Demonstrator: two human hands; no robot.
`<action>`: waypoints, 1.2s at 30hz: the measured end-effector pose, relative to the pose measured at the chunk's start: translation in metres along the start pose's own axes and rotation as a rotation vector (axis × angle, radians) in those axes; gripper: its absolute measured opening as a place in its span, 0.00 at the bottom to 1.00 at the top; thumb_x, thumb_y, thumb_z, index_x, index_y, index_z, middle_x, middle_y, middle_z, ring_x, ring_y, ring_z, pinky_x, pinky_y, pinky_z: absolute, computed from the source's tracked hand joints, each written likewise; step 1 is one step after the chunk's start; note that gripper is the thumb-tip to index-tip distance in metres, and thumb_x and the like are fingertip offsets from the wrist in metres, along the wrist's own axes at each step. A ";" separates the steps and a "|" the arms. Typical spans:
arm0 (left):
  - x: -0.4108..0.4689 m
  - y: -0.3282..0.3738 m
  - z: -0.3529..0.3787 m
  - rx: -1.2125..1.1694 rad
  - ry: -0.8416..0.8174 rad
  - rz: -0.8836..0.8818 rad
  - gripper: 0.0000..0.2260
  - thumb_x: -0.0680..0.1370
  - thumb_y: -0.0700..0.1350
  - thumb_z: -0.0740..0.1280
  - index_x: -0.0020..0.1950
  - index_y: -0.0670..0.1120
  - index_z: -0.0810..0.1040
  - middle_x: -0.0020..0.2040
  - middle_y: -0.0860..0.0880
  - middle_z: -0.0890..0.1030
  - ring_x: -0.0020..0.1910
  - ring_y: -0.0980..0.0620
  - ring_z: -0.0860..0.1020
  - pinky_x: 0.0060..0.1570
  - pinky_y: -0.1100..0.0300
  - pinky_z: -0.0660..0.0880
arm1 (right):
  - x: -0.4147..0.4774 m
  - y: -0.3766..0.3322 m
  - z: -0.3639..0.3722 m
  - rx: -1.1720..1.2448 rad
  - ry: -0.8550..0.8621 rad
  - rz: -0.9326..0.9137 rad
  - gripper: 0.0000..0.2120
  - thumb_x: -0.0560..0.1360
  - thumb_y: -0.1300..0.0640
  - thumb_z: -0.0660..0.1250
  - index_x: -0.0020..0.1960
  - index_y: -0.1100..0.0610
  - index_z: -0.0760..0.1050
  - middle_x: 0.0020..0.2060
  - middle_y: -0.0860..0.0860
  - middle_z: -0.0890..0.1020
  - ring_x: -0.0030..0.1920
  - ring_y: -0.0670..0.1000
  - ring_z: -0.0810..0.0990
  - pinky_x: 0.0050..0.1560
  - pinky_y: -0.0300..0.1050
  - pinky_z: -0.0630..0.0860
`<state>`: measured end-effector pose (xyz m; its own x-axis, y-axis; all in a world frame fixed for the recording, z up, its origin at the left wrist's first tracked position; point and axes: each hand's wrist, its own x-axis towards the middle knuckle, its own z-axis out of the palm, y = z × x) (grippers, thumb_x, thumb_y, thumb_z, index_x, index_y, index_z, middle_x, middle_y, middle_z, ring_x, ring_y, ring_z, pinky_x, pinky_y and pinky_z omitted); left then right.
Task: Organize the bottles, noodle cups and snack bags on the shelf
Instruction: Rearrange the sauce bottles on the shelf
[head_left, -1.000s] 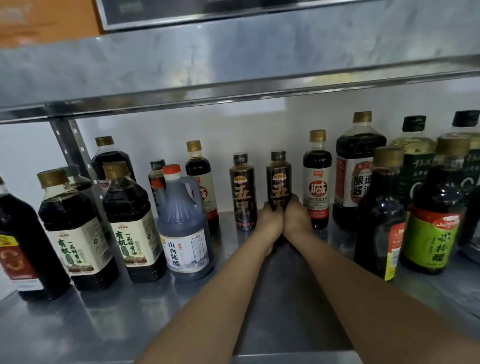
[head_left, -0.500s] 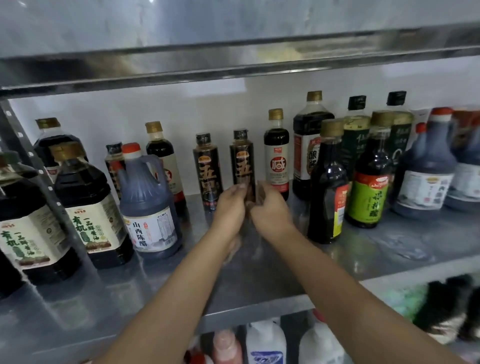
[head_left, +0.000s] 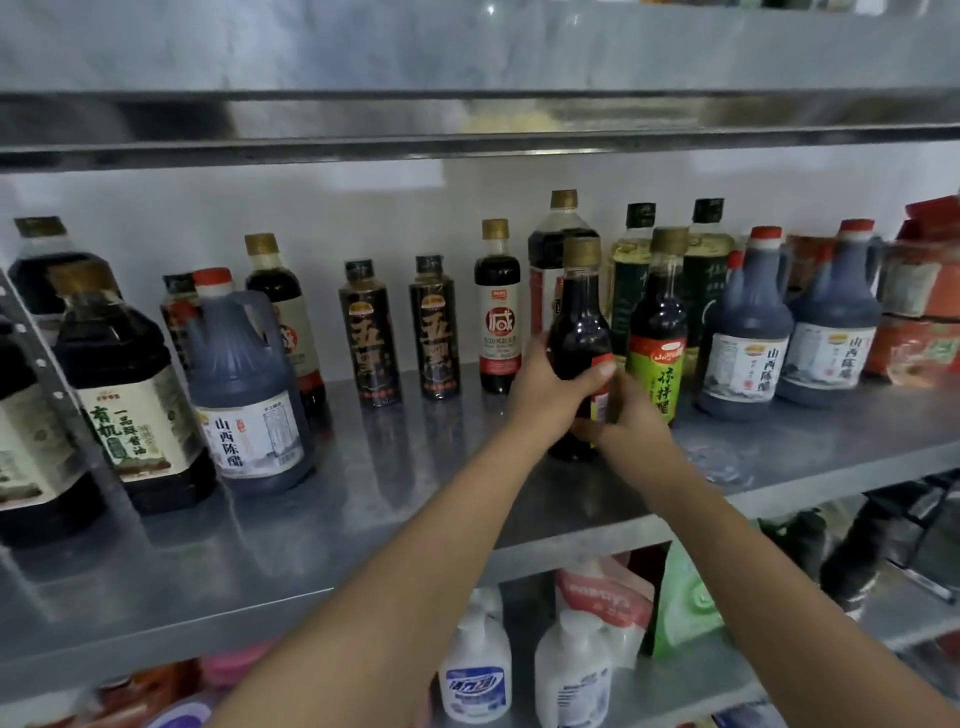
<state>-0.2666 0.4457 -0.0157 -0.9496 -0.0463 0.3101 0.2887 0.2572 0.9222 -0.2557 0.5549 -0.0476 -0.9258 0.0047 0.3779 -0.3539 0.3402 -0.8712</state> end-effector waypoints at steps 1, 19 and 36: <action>0.002 0.000 -0.001 0.019 0.015 0.010 0.24 0.74 0.49 0.76 0.67 0.48 0.74 0.61 0.50 0.81 0.63 0.48 0.78 0.64 0.49 0.74 | 0.002 0.001 0.002 -0.014 -0.036 0.013 0.29 0.72 0.68 0.73 0.70 0.57 0.68 0.54 0.47 0.78 0.57 0.48 0.77 0.44 0.27 0.68; -0.051 -0.046 -0.167 0.036 0.241 0.019 0.19 0.76 0.49 0.74 0.65 0.48 0.76 0.55 0.54 0.83 0.54 0.61 0.80 0.56 0.64 0.76 | -0.022 -0.049 0.140 0.047 -0.331 -0.150 0.32 0.70 0.57 0.78 0.70 0.54 0.69 0.58 0.49 0.81 0.57 0.48 0.80 0.59 0.47 0.77; -0.035 -0.046 -0.165 -0.241 0.190 -0.065 0.16 0.83 0.48 0.62 0.64 0.38 0.78 0.51 0.44 0.84 0.46 0.56 0.84 0.45 0.65 0.80 | -0.010 -0.054 0.129 0.274 -0.417 -0.033 0.20 0.77 0.53 0.71 0.65 0.43 0.69 0.55 0.43 0.80 0.52 0.35 0.78 0.47 0.26 0.74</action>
<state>-0.2265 0.2763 -0.0313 -0.9337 -0.2401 0.2657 0.2707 0.0124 0.9626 -0.2447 0.4150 -0.0446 -0.8681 -0.3970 0.2980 -0.3539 0.0741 -0.9323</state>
